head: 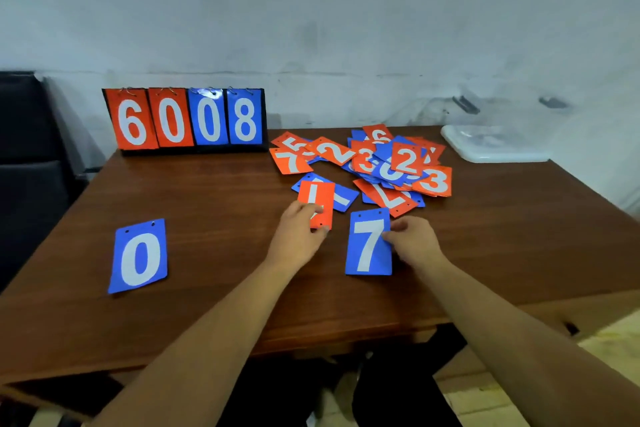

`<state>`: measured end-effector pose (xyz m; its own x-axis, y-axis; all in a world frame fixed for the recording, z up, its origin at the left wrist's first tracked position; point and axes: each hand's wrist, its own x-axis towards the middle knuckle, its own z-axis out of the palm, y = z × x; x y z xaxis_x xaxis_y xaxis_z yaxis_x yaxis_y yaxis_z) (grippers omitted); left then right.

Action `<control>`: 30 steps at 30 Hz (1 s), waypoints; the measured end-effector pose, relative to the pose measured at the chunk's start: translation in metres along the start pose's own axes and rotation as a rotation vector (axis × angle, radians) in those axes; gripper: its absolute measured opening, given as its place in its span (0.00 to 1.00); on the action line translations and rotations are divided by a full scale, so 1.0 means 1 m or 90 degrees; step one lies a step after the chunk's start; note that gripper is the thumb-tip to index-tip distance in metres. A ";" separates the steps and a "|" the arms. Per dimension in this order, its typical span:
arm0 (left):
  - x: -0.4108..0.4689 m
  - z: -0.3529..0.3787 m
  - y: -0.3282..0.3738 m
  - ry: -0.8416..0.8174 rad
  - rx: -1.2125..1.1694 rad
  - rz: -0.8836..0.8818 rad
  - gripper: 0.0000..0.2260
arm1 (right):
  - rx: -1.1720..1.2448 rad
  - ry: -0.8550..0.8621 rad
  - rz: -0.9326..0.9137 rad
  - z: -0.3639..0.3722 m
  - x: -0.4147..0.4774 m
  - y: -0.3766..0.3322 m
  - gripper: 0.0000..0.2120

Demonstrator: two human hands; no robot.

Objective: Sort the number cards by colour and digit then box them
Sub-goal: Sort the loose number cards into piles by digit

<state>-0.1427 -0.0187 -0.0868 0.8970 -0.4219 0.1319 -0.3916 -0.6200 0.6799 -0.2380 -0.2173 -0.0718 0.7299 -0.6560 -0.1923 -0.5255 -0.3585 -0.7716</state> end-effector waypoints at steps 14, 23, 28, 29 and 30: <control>0.054 0.033 -0.006 0.022 0.188 0.084 0.19 | -0.294 0.100 -0.036 -0.043 0.057 0.021 0.12; 0.023 -0.020 0.003 0.298 0.049 0.132 0.06 | 0.177 -0.118 0.032 0.000 0.047 -0.044 0.23; 0.001 -0.047 0.001 0.234 -0.092 0.145 0.06 | 0.527 -0.428 0.281 0.016 0.030 -0.066 0.25; -0.003 -0.050 -0.002 0.219 -0.112 0.165 0.07 | 0.539 -0.441 0.271 0.019 0.027 -0.067 0.20; -0.006 -0.053 -0.007 0.216 -0.134 0.170 0.07 | 0.535 -0.435 0.255 0.022 0.024 -0.069 0.17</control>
<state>-0.1350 0.0229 -0.0542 0.8005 -0.2875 0.5259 -0.5991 -0.3567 0.7169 -0.1746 -0.1935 -0.0366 0.7961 -0.0342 -0.6041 -0.5031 0.5173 -0.6923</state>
